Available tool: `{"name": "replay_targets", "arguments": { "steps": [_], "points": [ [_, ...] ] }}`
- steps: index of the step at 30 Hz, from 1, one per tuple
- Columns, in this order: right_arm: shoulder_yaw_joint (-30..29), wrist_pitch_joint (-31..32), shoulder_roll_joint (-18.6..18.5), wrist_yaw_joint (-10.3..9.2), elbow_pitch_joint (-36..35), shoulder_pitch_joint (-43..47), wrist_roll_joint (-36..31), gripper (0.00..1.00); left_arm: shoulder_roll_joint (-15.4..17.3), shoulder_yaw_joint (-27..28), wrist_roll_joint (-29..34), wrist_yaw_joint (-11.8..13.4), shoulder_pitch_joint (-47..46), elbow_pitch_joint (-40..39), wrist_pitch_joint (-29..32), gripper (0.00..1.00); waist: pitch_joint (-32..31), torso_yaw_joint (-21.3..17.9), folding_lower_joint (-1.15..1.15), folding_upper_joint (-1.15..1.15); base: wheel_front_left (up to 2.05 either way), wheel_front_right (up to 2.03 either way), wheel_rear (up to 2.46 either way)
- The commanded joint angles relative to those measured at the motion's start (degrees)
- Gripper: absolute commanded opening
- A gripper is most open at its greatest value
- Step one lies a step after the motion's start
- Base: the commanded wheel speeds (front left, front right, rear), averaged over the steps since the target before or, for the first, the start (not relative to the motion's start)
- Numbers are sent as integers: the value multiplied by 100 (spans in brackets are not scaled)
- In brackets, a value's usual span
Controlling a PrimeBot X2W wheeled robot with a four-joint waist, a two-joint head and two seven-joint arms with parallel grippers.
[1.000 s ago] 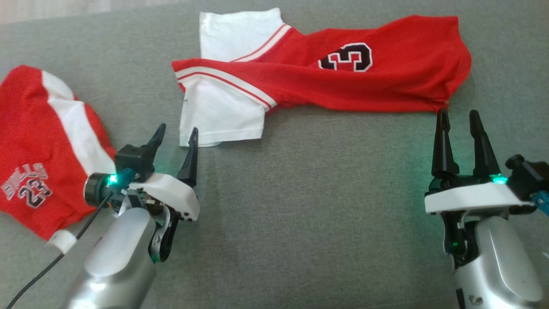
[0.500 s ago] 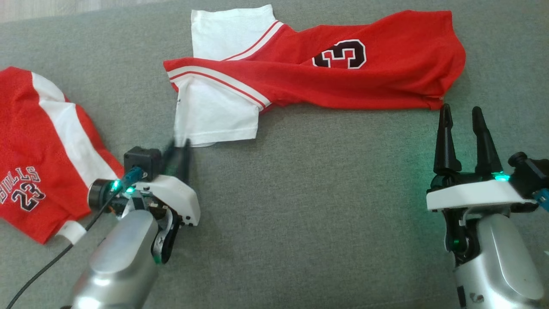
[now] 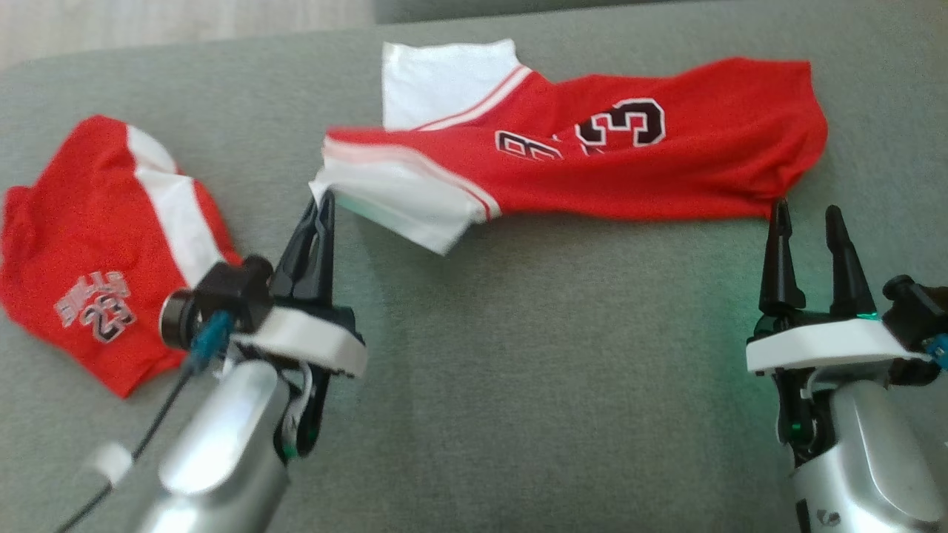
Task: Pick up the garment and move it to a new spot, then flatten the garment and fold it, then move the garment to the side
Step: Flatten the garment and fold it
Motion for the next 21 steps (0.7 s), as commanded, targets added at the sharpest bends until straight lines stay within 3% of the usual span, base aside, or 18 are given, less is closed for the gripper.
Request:
{"name": "replay_targets", "arguments": {
  "steps": [1, 10, 19, 20, 21],
  "points": [
    [103, -62, -20, -4, -119, -70, -45, 100, 192, 278, 76, 85, 73, -432, -99, 0, -194, 197, 0, 0, 0, 0, 0],
    [80, -62, -20, -4, 110, 39, -31, 100, 446, 368, 490, 490, 871, -1867, -154, 0, -611, 651, 0, 0, 0, 0, 0],
    [129, -62, -20, -4, 264, 53, -6, 100, 812, -311, 822, 557, 1536, -1306, 728, 0, -743, 661, 0, 0, 0, 0, 0],
    [128, -62, -20, -4, 282, 61, -7, 100, 833, -336, 886, 637, 1556, -1188, 780, 16, -745, 646, 0, 0, 0, 0, 0],
    [129, -62, -20, -4, 301, 68, -12, 100, 834, -350, 939, 711, 1564, -1098, 787, 100, -745, 629, 0, 0, 0, 0, 0]
  ]
}}
